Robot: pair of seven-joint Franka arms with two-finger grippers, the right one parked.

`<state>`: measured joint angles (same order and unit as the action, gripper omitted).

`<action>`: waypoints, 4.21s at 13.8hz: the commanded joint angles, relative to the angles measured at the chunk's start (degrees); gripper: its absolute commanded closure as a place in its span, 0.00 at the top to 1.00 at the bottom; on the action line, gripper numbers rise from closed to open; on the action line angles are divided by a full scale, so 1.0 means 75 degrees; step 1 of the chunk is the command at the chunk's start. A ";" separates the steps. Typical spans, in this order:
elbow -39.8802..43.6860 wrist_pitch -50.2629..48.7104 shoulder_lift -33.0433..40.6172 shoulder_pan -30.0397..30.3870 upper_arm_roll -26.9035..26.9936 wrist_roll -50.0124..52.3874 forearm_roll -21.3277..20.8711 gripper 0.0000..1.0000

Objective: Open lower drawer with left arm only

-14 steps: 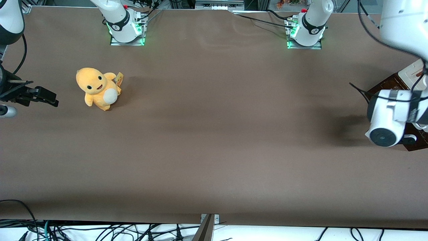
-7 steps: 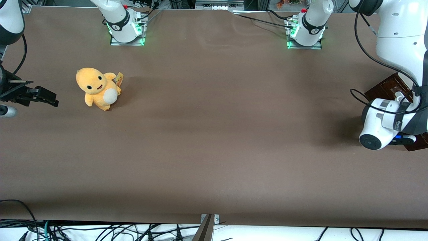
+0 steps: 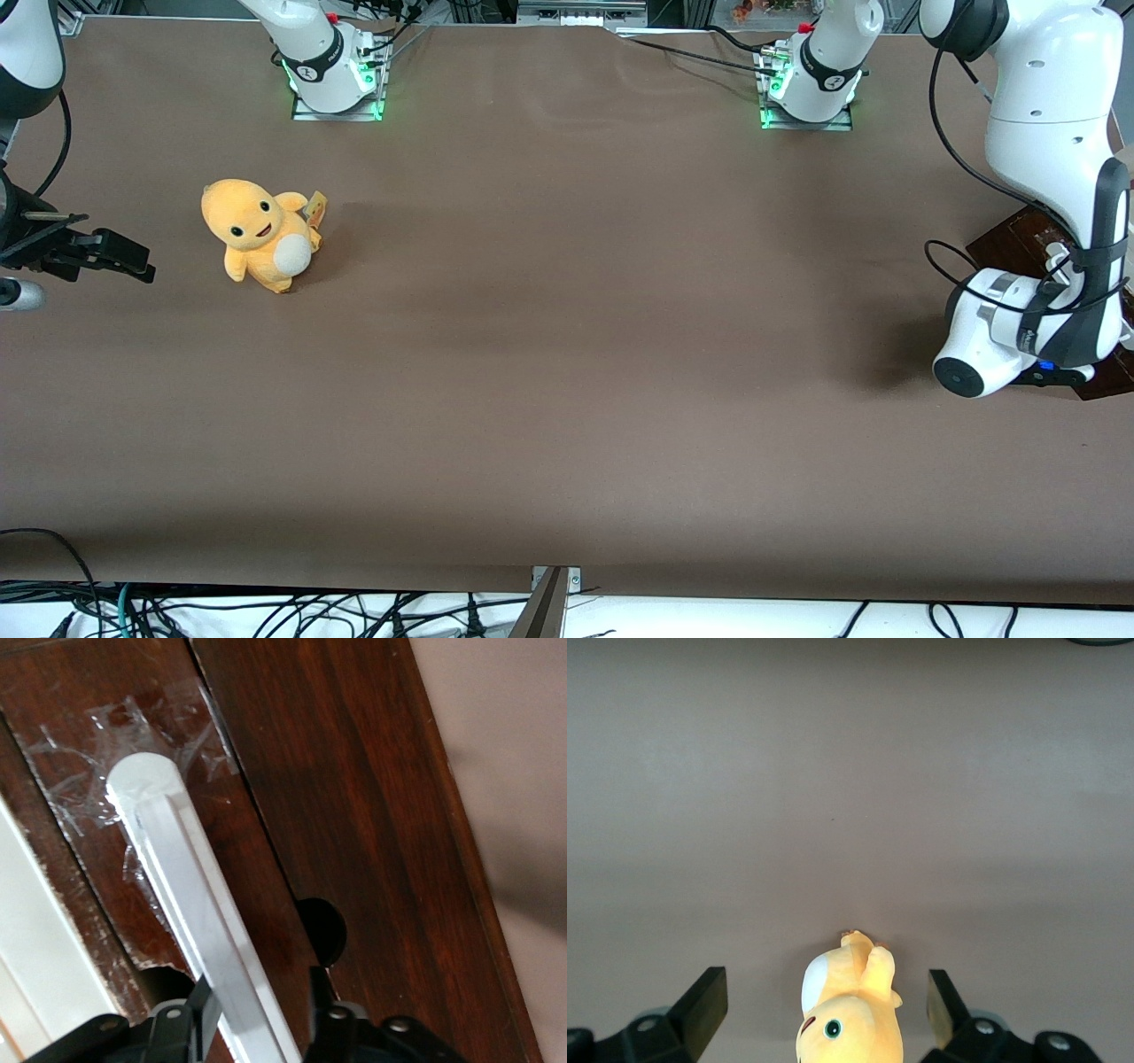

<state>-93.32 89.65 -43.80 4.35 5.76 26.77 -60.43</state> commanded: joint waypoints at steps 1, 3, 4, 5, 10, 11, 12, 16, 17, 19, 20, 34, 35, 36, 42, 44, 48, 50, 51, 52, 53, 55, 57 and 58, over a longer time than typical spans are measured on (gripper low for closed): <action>0.0185 -0.0106 -0.0136 -0.0075 -0.0029 -0.0007 -0.0158 0.23; 0.0232 -0.0176 -0.0136 -0.0157 -0.0053 -0.0053 -0.0170 0.19; 0.0255 -0.0246 -0.0148 -0.0227 -0.0053 -0.0147 -0.0170 0.18; 0.0325 -0.0270 -0.0171 -0.0344 -0.0053 -0.0217 -0.0158 0.18; 0.0642 -0.0809 -0.0487 -0.0930 -0.0088 -0.0230 -0.0006 0.18; 0.0654 -0.0809 -0.0523 -0.0966 -0.0088 -0.0230 -0.0006 0.18; 0.0654 -0.0821 -0.0523 -0.1013 -0.0099 -0.0218 0.0017 0.18; 0.0665 -0.0833 -0.0523 -0.1282 -0.0100 -0.0230 0.0299 0.18; 0.0665 -0.0833 -0.0523 -0.1306 -0.0100 -0.0230 0.0345 0.18; 0.0665 -0.0833 -0.0523 -0.1341 -0.0100 -0.0230 0.0416 0.19; 0.0665 -0.0833 -0.0523 -0.1353 -0.0100 -0.0230 0.0428 0.19; 0.2642 -0.0833 -0.0254 -0.1365 -0.0135 -0.0265 0.3491 1.00; 0.2901 -0.0833 -0.0184 -0.1330 -0.0135 -0.0265 0.4368 1.00; 0.3078 -0.0833 0.0002 -0.1329 -0.0135 -0.0265 0.5201 1.00; 0.3665 -0.0751 0.1057 -0.1189 -0.0123 -0.0300 0.8149 1.00; 0.3677 -0.0716 0.1223 -0.0932 -0.0147 -0.0590 0.8523 1.00; 0.3118 -0.0354 0.2285 -0.0615 -0.0100 -0.2194 0.8584 1.00; 0.2287 0.0336 0.2966 -0.0603 -0.0053 -0.2991 0.8468 1.00; 0.1888 0.0676 0.3306 -0.0591 -0.0053 -0.3366 0.8455 1.00; 0.1583 0.0923 0.3692 -0.0591 -0.0053 -0.3741 0.8420 1.00; 0.1208 0.1053 0.4090 -0.0638 -0.0053 -0.4232 0.8397 1.00; 0.0691 0.1335 0.4678 -0.0755 -0.0076 -0.4705 0.8211 1.00; 0.0223 0.1300 0.5123 -0.1047 -0.0123 -0.4671 0.8011 1.00; 0.0069 0.1265 0.5323 -0.1048 -0.0204 -0.4636 0.7963 1.00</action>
<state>-86.17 97.11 -9.04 -2.14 4.86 -6.90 1.46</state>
